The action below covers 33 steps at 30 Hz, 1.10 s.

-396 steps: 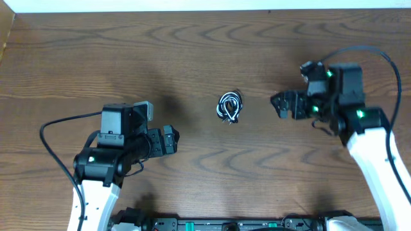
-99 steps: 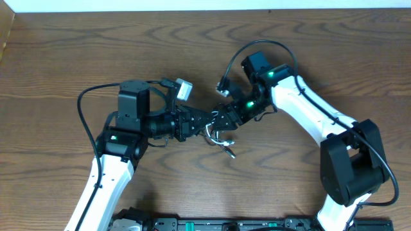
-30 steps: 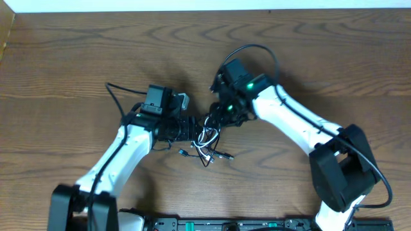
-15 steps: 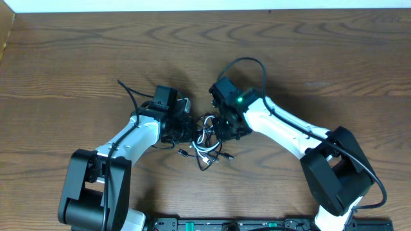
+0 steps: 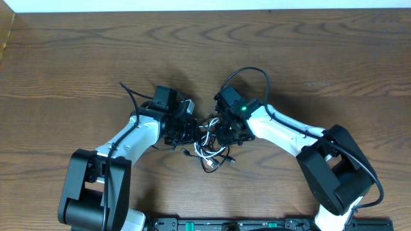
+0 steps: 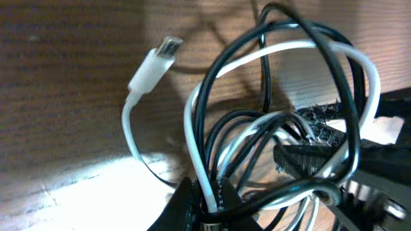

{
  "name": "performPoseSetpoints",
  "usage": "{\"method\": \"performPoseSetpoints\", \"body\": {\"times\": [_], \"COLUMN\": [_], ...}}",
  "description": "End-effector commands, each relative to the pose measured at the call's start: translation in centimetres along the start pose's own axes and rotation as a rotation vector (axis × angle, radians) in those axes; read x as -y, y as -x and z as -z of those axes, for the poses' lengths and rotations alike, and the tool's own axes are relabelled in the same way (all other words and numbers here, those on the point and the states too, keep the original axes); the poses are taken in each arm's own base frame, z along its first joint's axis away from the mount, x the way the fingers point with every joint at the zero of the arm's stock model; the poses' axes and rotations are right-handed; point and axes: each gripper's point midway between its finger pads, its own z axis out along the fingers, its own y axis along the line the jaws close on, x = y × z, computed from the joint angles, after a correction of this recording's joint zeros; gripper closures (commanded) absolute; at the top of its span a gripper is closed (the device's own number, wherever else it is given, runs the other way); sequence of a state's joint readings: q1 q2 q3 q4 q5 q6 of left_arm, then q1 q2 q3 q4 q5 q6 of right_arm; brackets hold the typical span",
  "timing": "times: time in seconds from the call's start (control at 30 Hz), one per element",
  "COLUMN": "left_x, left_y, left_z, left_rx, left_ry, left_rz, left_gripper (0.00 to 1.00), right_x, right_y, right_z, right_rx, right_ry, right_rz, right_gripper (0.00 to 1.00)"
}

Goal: Untangle cables

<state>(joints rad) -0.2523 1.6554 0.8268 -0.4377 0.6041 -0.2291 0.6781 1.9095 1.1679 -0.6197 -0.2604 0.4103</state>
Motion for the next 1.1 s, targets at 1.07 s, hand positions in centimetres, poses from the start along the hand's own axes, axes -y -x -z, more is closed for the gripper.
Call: {"method": "performPoseSetpoints", "body": {"times": [1.07], "left_x": [-1.6], "left_y": [2.9], "left_z": [12.2], "left_rx": [0.355], "left_ry": [-0.043], "left_rz": [0.101], "left_gripper": [0.92], "right_x": [20.4], "right_y": [-4.6], "right_z": [7.7], "right_rx": [-0.145], "right_ry": [-0.714], "right_rz": [-0.305], "right_gripper": [0.99]}}
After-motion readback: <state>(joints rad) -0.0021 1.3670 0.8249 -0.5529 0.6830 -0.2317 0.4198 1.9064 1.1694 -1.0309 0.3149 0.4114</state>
